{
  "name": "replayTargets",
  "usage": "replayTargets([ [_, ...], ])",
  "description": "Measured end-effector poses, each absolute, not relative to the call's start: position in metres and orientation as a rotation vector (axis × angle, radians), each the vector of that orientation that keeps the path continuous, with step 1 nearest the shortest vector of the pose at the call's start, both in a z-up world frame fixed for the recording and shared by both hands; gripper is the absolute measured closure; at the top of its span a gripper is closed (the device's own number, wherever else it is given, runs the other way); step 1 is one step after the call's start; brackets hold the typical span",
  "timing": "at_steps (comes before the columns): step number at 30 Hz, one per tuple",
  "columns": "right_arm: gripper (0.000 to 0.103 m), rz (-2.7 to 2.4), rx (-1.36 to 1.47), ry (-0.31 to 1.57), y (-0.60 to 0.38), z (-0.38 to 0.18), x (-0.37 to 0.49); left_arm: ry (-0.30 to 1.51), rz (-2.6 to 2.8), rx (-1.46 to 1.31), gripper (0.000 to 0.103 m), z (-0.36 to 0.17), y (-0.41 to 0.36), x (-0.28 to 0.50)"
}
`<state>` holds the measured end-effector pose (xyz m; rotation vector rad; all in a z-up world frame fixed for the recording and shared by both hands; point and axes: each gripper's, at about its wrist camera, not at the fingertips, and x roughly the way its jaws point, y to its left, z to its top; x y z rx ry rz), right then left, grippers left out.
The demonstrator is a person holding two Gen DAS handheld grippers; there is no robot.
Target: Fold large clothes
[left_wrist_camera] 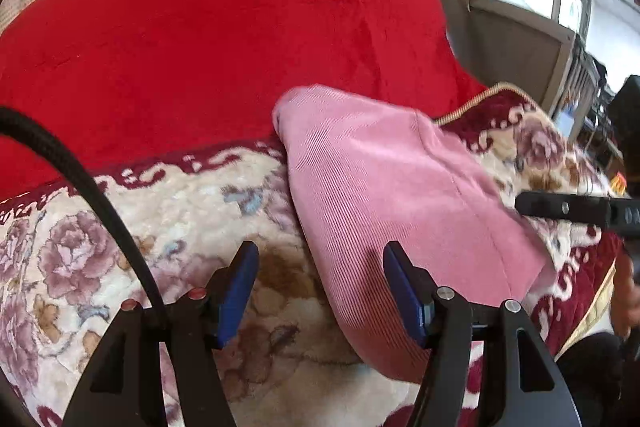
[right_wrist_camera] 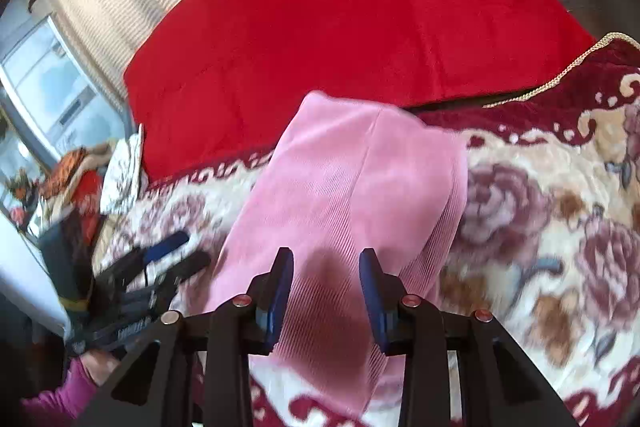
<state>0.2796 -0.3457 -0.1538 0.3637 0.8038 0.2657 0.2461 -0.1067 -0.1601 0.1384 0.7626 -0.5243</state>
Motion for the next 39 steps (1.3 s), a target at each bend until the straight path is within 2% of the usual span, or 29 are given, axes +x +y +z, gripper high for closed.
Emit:
replayTargets([
  [4,0.065,0.228,0.379,0.897,-0.338,-0.198,0.281,0.729,-0.502,0.255,0.037,-0.174,-0.121,0.235],
  [7,0.061,0.258,0.479,0.889,-0.348,-0.214,0.284,0.735,-0.506,0.263,0.035,-0.175,-0.121,0.236],
  [11,0.061,0.249,0.467,0.879,-0.345,-0.215,0.285,0.752,-0.495,0.241,0.033,-0.177,-0.118,0.242],
  [13,0.061,0.247,0.481,0.869,-0.345,-0.216,0.283,0.756,-0.482,0.211,0.026,-0.175,-0.115,0.245],
  [17,0.060,0.273,0.549,0.824,-0.351,-0.210,0.269,0.783,-0.476,0.116,0.024,-0.162,-0.099,0.253],
  [20,0.059,0.278,0.536,0.737,-0.355,-0.195,0.253,0.743,-0.419,0.064,0.015,-0.152,-0.088,0.257],
  [23,0.059,0.277,0.517,0.696,-0.354,-0.188,0.248,0.747,-0.419,0.034,0.014,-0.153,-0.087,0.261],
  [27,0.059,0.258,0.499,0.845,-0.345,-0.216,0.270,0.799,-0.412,0.211,0.014,-0.176,-0.118,0.260],
  [29,0.056,0.267,0.537,0.863,-0.349,-0.223,0.275,0.733,-0.391,0.229,0.012,-0.175,-0.120,0.253],
  [34,0.052,0.291,0.569,0.813,-0.361,-0.213,0.265,0.723,-0.385,0.243,0.012,-0.167,-0.119,0.251],
  [37,0.046,0.281,0.573,0.734,-0.369,-0.199,0.253,0.707,-0.370,0.273,0.012,-0.164,-0.122,0.248],
  [39,0.046,0.270,0.606,0.668,-0.380,-0.190,0.245,0.692,-0.365,0.284,0.012,-0.161,-0.123,0.245],
])
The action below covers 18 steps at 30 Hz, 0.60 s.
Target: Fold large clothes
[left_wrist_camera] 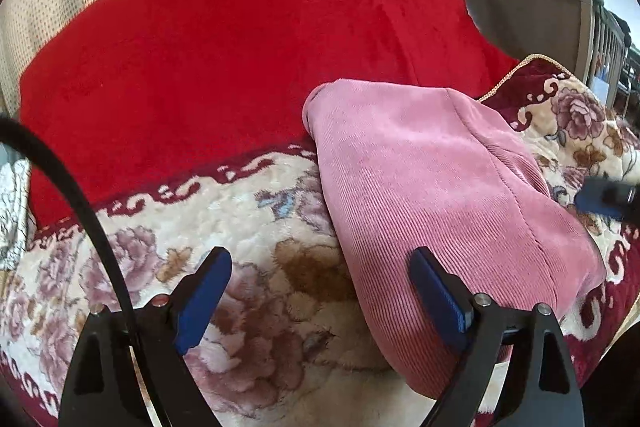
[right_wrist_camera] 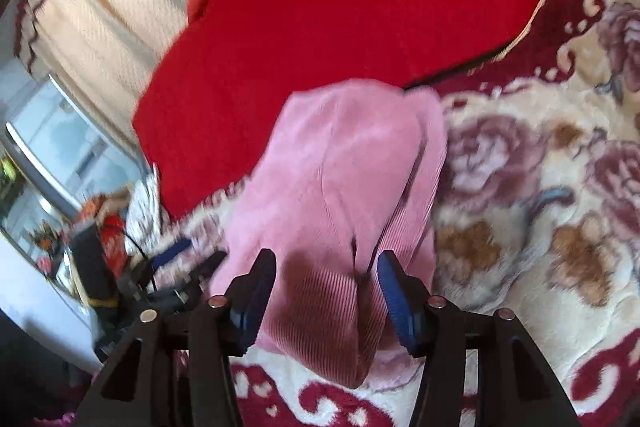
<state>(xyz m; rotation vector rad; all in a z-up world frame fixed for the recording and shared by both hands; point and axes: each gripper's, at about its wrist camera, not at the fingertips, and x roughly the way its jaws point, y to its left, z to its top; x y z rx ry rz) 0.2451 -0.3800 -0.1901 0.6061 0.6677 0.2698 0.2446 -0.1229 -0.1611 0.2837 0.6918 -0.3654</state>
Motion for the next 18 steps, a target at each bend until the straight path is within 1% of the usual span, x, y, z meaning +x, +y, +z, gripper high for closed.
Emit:
replayTargets([
  [3,0.046,0.259,0.629,0.589,-0.387,-0.181,0.241,0.680,-0.368,0.286,0.012,-0.157,-0.123,0.242],
  [5,0.046,0.243,0.606,0.577,-0.386,-0.176,0.246,0.678,-0.365,0.289,0.012,-0.157,-0.123,0.242],
  [8,0.047,0.247,0.604,0.621,-0.384,-0.181,0.261,0.689,-0.361,0.291,0.012,-0.159,-0.123,0.244],
  [11,0.051,0.219,0.596,0.762,-0.376,-0.204,0.288,0.690,-0.359,0.292,0.012,-0.161,-0.123,0.245],
  [13,0.050,0.211,0.631,0.837,-0.377,-0.223,0.303,0.690,-0.359,0.295,0.012,-0.162,-0.123,0.246],
  [15,0.050,0.221,0.683,0.839,-0.382,-0.227,0.306,0.687,-0.358,0.296,0.012,-0.162,-0.123,0.246],
  [18,0.049,0.220,0.675,0.817,-0.383,-0.223,0.300,0.689,-0.358,0.293,0.012,-0.162,-0.121,0.246],
])
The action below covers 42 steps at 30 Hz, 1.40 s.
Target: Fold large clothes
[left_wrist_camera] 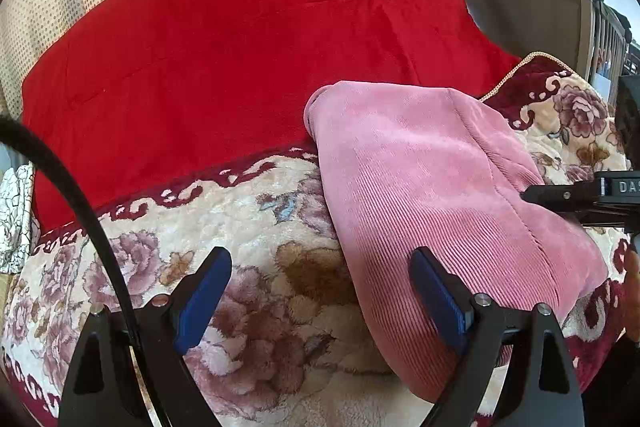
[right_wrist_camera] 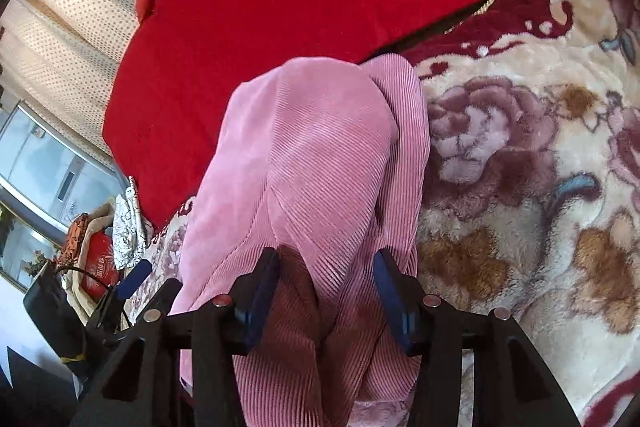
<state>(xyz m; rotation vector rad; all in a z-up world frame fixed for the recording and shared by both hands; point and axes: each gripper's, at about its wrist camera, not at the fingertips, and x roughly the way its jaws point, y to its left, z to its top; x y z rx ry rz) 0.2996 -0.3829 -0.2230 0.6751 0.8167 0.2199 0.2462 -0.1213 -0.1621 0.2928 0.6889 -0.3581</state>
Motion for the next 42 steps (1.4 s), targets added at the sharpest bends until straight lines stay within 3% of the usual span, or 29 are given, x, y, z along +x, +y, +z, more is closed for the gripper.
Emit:
replayTargets([
  [3,0.048,0.234,0.667,0.786,-0.385,-0.217,0.290,0.687,-0.358,0.295,0.012,-0.161,-0.121,0.245],
  [7,0.033,0.219,0.690,0.710,-0.395,-0.206,0.277,0.685,-0.358,0.299,0.012,-0.162,-0.120,0.245],
  [12,0.033,0.231,0.707,0.605,-0.405,-0.194,0.262,0.686,-0.358,0.297,0.012,-0.162,-0.120,0.245],
  [16,0.037,0.244,0.621,0.648,-0.382,-0.191,0.270,0.688,-0.358,0.293,0.012,-0.163,-0.120,0.245],
  [17,0.045,0.245,0.600,0.675,-0.378,-0.195,0.273,0.690,-0.360,0.290,0.012,-0.164,-0.120,0.246],
  [19,0.052,0.235,0.544,0.757,-0.365,-0.205,0.283,0.699,-0.364,0.285,0.012,-0.165,-0.120,0.247],
  [26,0.051,0.200,0.536,0.778,-0.359,-0.209,0.287,0.722,-0.272,0.265,0.012,-0.152,-0.115,0.270],
  [35,0.051,0.112,0.415,0.714,-0.358,-0.164,0.321,0.776,-0.246,0.296,0.012,-0.155,-0.135,0.321],
  [42,0.052,0.081,0.387,0.861,-0.359,-0.209,0.384,0.794,-0.257,0.317,0.012,-0.171,-0.142,0.330],
])
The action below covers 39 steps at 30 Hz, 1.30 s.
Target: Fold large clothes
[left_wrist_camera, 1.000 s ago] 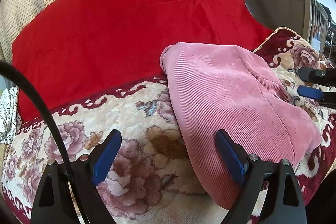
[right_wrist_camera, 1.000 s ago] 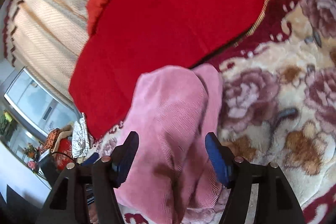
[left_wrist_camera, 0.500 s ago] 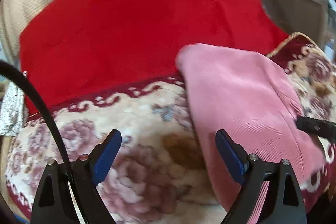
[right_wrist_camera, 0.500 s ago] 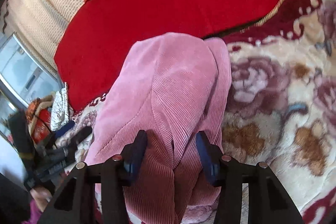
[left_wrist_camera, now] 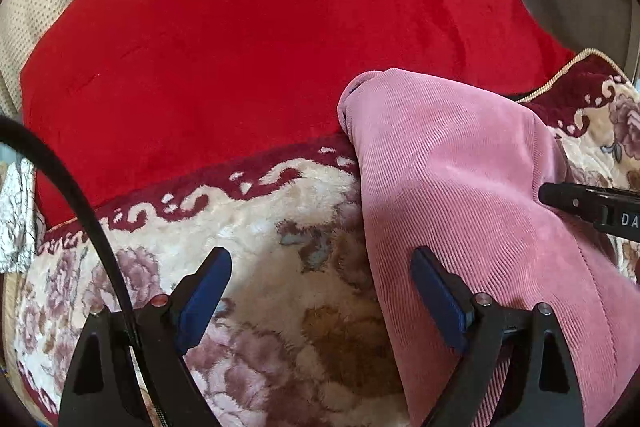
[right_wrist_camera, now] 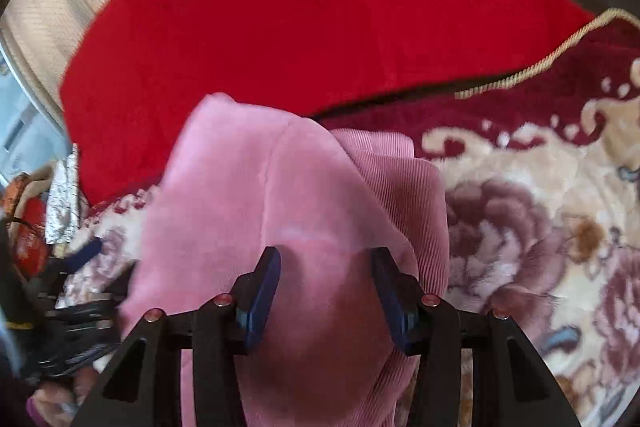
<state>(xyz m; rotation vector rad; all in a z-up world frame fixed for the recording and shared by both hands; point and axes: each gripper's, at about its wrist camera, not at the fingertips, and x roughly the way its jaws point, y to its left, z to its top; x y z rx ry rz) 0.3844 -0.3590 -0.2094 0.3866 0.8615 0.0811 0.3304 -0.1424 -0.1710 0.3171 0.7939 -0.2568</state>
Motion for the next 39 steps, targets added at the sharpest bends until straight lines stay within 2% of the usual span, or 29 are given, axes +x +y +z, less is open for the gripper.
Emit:
replayTargets([
  [9,0.052,0.129,0.370,0.749,-0.361,-0.179,0.338,0.769,-0.230,0.310,0.012,-0.153,-0.127,0.316],
  [19,0.052,0.170,0.306,0.706,-0.339,-0.155,0.281,0.690,-0.233,0.320,0.012,-0.131,-0.121,0.276],
  [29,0.048,0.167,0.392,0.845,-0.345,-0.195,0.303,0.737,-0.262,0.344,0.011,-0.155,-0.131,0.278],
  [39,0.048,0.174,0.353,0.720,-0.342,-0.165,0.286,0.722,-0.253,0.356,0.012,-0.149,-0.132,0.276],
])
